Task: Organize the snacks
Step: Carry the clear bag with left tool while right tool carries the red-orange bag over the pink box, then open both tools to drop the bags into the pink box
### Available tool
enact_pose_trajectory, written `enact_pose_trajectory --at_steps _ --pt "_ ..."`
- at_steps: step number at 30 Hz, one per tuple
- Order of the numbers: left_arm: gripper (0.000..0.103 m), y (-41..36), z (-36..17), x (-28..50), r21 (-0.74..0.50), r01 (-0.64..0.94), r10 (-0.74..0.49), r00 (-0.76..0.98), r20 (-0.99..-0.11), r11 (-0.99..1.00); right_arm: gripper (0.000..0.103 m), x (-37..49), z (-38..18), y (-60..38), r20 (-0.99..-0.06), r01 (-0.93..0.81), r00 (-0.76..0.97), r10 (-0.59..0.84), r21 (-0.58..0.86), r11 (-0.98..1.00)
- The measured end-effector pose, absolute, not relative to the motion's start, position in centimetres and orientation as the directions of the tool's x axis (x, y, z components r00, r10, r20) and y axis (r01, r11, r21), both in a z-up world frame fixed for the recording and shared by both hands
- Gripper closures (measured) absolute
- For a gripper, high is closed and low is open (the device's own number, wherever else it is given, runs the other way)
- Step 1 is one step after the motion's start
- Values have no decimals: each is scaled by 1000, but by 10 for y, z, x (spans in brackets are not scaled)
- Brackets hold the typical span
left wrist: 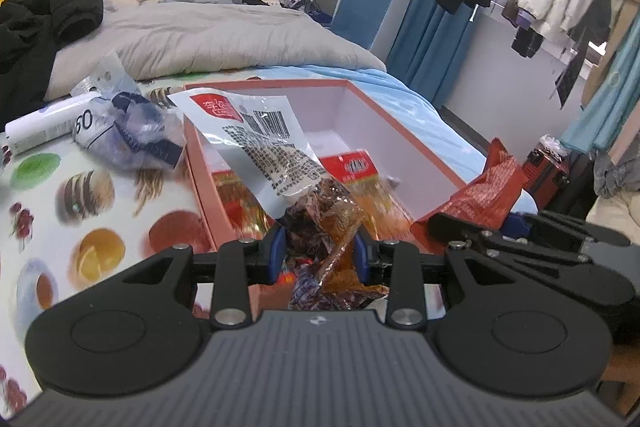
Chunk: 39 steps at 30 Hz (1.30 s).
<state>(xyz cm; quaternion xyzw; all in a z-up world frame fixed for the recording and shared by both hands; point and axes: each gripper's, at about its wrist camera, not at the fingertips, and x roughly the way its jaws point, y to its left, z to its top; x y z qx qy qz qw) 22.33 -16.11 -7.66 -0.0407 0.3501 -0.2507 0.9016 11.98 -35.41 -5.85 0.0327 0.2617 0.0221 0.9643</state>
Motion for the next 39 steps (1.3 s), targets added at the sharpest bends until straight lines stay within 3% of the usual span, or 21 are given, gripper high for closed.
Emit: enact_pose_trajectory --at_steps 15,23,24,27,28,31,39 --pt "63 -199 -108 340 -236 383 -430 573 -697 893 60 213 -96 -373 -552 -47 829 94 99 994" --pt "63 -199 -120 346 -257 372 -436 563 -702 892 59 234 -113 -369 -594 -65 798 104 87 994" --pt "59 -198 -119 344 -263 371 -442 567 -696 891 59 234 -112 -370 -594 -65 798 105 88 994" --pt "27 -192 -113 336 -266 364 -441 591 -676 893 58 232 -109 -373 -591 -59 800 109 104 993" --pt "25 -190 -109 333 -254 362 -433 606 -667 897 54 232 -108 -375 -589 -56 800 109 108 993" --pt "25 -182 -98 325 -259 361 -438 625 -646 896 44 228 -106 -377 -590 -46 800 109 122 992" --pt "25 -165 -52 280 -253 370 -447 678 -584 894 44 198 -70 -370 -517 -38 851 96 122 992"
